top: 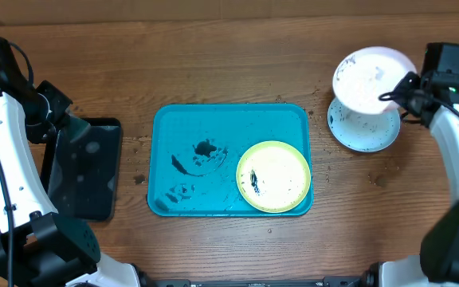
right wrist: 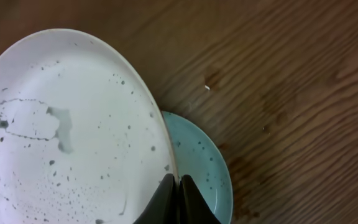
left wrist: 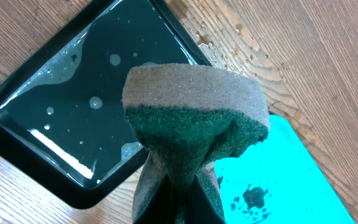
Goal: Clean dirty plates on tray and stack at the side
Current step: 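Carry the white plate right and lower it onto the light blue plate, then release the white plate on the stack and move right gripper to tray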
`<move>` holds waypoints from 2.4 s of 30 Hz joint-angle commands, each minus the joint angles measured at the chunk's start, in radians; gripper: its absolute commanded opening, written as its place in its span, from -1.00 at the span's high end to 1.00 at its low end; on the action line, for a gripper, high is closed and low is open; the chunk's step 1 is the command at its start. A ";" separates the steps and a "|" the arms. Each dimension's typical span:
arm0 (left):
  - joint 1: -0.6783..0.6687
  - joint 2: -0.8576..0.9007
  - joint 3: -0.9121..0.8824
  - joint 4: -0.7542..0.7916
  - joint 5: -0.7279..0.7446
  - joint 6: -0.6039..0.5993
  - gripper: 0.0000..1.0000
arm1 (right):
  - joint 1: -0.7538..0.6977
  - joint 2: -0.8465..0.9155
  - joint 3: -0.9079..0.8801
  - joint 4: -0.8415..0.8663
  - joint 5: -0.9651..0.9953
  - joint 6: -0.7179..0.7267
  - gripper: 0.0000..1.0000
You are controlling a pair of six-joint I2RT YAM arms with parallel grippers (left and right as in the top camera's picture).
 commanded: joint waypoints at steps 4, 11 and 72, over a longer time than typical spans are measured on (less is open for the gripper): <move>-0.009 -0.006 -0.005 0.004 0.011 0.023 0.91 | 0.001 0.141 -0.010 0.010 -0.015 0.036 0.93; -0.009 -0.006 -0.005 0.005 0.011 0.023 0.92 | 0.001 0.153 -0.010 0.007 0.001 0.037 0.93; -0.010 -0.006 -0.005 0.011 0.011 0.024 0.92 | 0.594 0.207 0.005 -0.181 -0.144 -0.349 0.23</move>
